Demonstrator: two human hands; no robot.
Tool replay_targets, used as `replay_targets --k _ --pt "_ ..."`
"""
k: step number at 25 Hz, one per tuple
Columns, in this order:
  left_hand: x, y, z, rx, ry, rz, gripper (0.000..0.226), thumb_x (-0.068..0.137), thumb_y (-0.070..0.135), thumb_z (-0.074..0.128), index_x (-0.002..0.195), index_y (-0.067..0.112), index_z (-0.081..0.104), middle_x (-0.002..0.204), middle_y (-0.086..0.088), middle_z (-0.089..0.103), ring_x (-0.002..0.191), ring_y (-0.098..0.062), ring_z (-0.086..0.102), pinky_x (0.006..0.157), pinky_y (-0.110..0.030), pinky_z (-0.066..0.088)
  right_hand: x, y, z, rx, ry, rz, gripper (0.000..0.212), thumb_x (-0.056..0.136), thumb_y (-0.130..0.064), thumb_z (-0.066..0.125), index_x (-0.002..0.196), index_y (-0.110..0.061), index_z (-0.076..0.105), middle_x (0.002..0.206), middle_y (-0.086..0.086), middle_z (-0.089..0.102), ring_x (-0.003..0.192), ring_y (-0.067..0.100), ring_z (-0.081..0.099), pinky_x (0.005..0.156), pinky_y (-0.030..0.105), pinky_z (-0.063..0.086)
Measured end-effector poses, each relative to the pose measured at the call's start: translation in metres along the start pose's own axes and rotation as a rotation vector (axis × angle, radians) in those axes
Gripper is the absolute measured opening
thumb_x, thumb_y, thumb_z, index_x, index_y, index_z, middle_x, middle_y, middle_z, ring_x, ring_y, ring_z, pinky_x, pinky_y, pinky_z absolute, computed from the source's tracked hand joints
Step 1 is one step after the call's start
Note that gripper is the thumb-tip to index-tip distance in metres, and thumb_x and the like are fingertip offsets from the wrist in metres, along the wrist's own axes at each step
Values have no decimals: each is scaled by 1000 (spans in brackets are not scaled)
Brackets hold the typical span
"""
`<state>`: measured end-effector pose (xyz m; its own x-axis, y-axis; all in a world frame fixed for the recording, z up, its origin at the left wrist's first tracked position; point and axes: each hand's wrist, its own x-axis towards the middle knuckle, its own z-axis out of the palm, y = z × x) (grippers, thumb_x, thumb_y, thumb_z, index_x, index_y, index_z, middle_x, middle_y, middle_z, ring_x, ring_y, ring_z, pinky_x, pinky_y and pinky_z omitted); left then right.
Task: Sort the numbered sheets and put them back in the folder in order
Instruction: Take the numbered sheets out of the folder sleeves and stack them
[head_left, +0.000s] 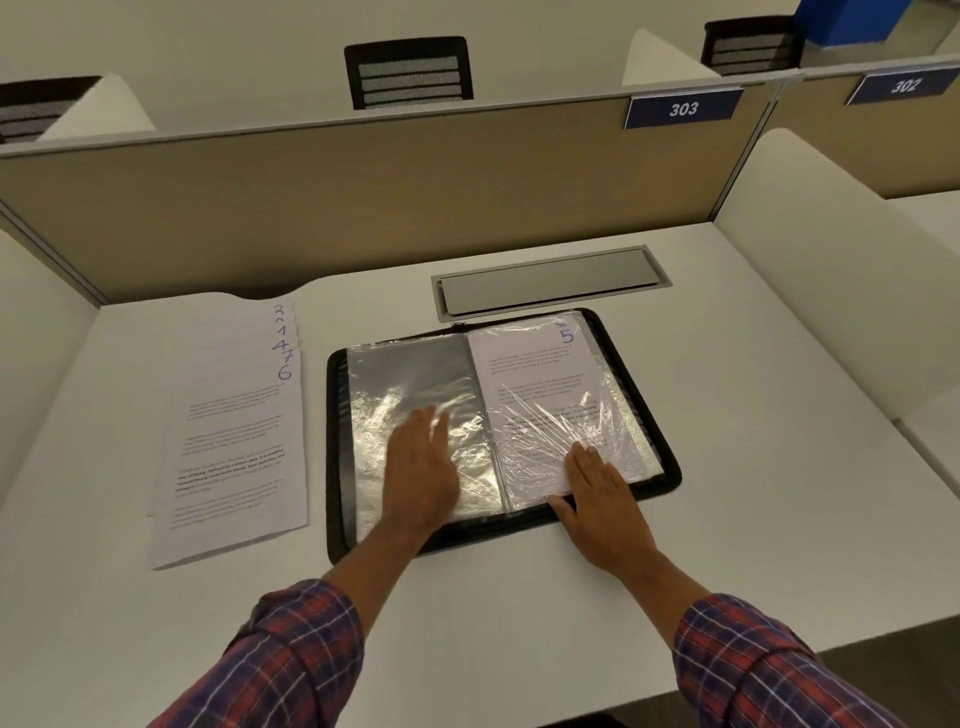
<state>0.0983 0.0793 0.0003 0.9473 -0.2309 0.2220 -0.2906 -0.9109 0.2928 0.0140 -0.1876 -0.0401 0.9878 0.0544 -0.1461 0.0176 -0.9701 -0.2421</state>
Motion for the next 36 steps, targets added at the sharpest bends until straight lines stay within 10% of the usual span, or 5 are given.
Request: replay_targets --k 8,20,23,27,36 --pt "-14 73 59 -86 -259 277 63 104 37 56 158 9 38 168 -14 30 157 -30 23 129 -41 14 -14 19 1 29 44 -46 85 101 -63 15 165 -7 15 173 10 13 161 24 8 131 41 13" --pt "-9 115 61 -162 -265 308 18 105 9 56 105 1 73 125 -21 66 131 -45 53 115 -59 40 -42 62 -2 61 332 -205 57 103 -29 55 150 3 48 161 20 42 154 33 33 121 51 38" --pt "-7 119 58 -216 -274 205 25 109 18 44 113 6 65 122 -16 64 124 -37 54 116 -50 40 -45 58 -11 36 412 -283 52 101 -25 63 145 2 55 158 20 46 150 34 39 122 49 36" --pt "2 119 52 -347 -304 74 6 97 20 62 91 19 63 96 1 64 85 -18 61 79 -45 56 -43 51 -19 3 478 -380 46 100 -24 63 139 0 60 144 17 57 137 32 52 119 44 38" --pt "11 109 38 -433 -305 94 15 101 11 59 94 15 72 91 5 72 79 -6 62 75 -14 46 -34 44 -17 -13 465 -509 42 103 -25 59 136 -1 63 137 17 64 133 30 57 122 43 37"
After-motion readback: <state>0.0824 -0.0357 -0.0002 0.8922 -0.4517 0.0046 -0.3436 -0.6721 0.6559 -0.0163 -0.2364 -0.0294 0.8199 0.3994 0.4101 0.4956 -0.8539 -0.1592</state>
